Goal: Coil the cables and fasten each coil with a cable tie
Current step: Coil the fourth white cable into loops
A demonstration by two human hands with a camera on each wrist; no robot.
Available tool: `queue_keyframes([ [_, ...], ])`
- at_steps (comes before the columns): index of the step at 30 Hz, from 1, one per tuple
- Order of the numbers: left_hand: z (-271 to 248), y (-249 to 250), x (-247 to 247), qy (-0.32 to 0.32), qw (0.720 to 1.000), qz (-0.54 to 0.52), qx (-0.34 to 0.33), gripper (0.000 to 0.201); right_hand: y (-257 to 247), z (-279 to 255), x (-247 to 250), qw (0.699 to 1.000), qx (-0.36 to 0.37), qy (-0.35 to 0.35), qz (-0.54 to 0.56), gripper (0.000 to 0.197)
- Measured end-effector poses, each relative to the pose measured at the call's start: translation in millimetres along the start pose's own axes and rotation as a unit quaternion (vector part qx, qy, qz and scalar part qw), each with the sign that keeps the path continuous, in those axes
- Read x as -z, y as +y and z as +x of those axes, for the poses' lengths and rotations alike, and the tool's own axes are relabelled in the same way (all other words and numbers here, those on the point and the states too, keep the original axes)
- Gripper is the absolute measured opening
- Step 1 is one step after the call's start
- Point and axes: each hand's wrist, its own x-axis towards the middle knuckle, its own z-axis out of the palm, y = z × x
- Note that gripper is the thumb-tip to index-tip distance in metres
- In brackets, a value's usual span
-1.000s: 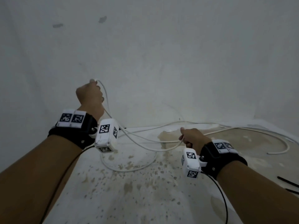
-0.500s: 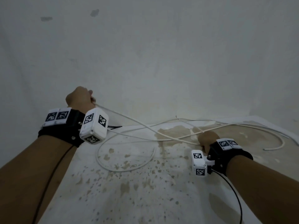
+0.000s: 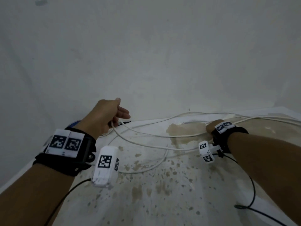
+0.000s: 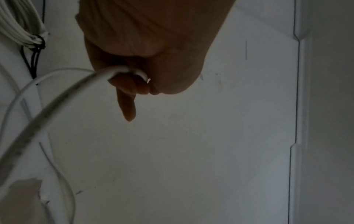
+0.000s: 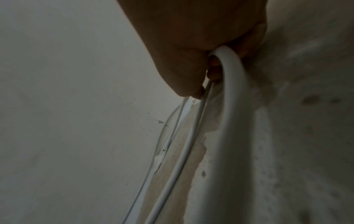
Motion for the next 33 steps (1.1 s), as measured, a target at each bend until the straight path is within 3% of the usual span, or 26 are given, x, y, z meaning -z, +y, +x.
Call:
queue_keyframes([
  [2,4,-5,0,0.003,0.999,0.038,-0.001,0.048,-2,10,-2,1.0,-0.008,-0.004,0.011,0.038],
  [7,12,-7,-15,0.018,0.993,0.112,-0.007,0.038,-46,28,-7,0.996,0.06,-0.028,0.053,0.027],
  [10,14,-6,-27,-0.011,0.993,0.116,-0.02,0.037,-87,31,-11,0.987,0.099,-0.082,0.092,0.021],
  [15,7,-12,-27,-0.034,0.986,0.155,-0.047,0.027,-106,16,-4,0.985,0.106,-0.124,0.062,0.041],
  [19,0,-13,-21,-0.035,0.979,0.177,-0.098,0.026,-90,-4,6,0.993,0.082,-0.053,0.067,0.057],
  [21,0,-10,-19,-0.015,0.972,0.196,-0.127,0.026,-74,-2,15,0.987,0.059,-0.008,0.151,0.036],
  [22,2,-10,-18,-0.009,0.967,0.213,-0.139,0.027,-67,-3,22,0.975,0.044,0.002,0.217,0.024],
  [24,13,-14,-18,-0.025,0.962,0.234,-0.141,0.023,-57,-9,40,0.932,0.008,0.015,0.362,0.019],
  [26,19,-18,-21,-0.061,0.963,0.237,-0.116,0.018,-51,-16,58,0.847,-0.031,0.043,0.53,0.022],
  [28,20,-23,-27,-0.071,0.949,0.294,-0.093,0.022,-49,-27,78,0.77,-0.069,0.068,0.631,0.028],
  [30,22,-33,-31,-0.075,0.905,0.415,-0.055,0.05,-45,-31,92,0.771,-0.072,0.082,0.628,0.032],
  [33,15,-48,-33,-0.041,0.847,0.529,-0.002,0.059,-44,-41,106,0.828,-0.05,0.097,0.551,0.033],
])
